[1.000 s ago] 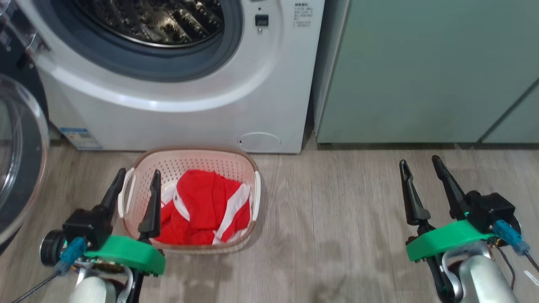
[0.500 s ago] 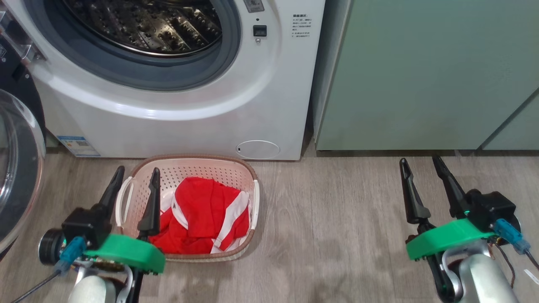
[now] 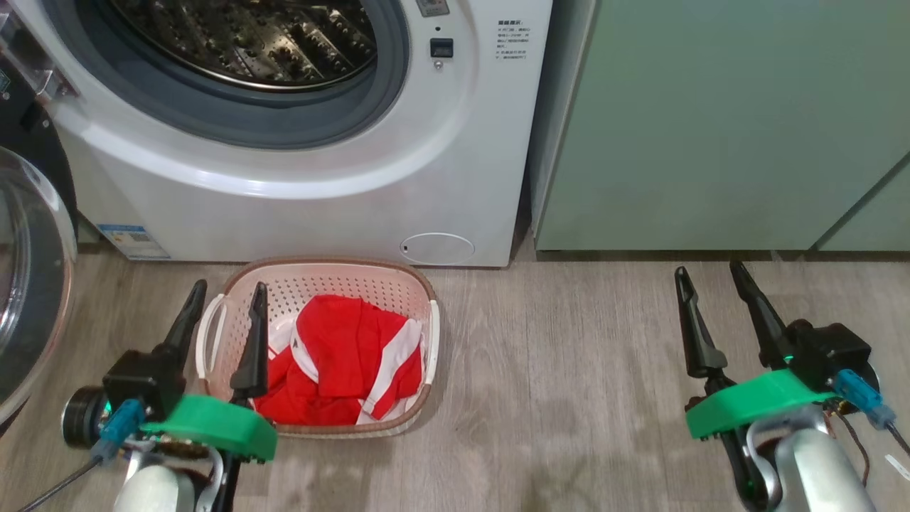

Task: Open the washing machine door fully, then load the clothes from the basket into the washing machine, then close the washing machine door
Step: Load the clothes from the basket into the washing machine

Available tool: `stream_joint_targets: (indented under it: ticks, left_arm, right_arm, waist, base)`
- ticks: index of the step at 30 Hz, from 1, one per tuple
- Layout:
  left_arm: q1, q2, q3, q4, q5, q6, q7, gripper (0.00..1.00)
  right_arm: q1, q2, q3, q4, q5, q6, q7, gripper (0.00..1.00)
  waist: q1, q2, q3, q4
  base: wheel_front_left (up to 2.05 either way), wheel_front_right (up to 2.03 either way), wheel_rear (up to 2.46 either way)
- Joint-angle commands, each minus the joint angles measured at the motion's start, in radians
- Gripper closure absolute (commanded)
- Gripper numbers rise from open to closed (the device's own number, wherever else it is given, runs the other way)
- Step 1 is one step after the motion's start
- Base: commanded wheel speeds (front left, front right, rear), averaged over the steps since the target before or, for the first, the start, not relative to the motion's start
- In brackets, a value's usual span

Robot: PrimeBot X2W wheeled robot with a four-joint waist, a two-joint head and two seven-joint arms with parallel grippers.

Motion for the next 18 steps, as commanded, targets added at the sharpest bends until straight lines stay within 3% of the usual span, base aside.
stream_joint_targets:
  ticks: [1,10,18]
  left_arm:
    - [-0.037,0.020,0.030,-0.039,-0.005,0.008,-0.004,0.00]
    - [-0.188,0.041,-0.004,0.015,-0.018,-0.025,0.053,0.00]
    - [-0.459,0.039,-0.045,0.321,-0.055,-0.062,0.101,0.00]
  right_arm:
    - [-0.032,0.002,0.022,-0.035,0.003,0.000,-0.010,0.00]
    - [-0.083,0.002,0.022,-0.071,-0.013,0.000,-0.010,0.00]
    - [-0.196,0.002,0.051,-0.120,-0.026,0.000,-0.010,0.00]
  waist:
    - [0.0000,0.0000,0.005,0.000]
    - [0.0000,0.0000,0.151,-0.004]
    - [0.0000,0.0000,0.377,-0.041]
  base:
    - [0.00,0.00,0.00]
    - [0.00,0.00,0.00]
    - [0.00,0.00,0.00]
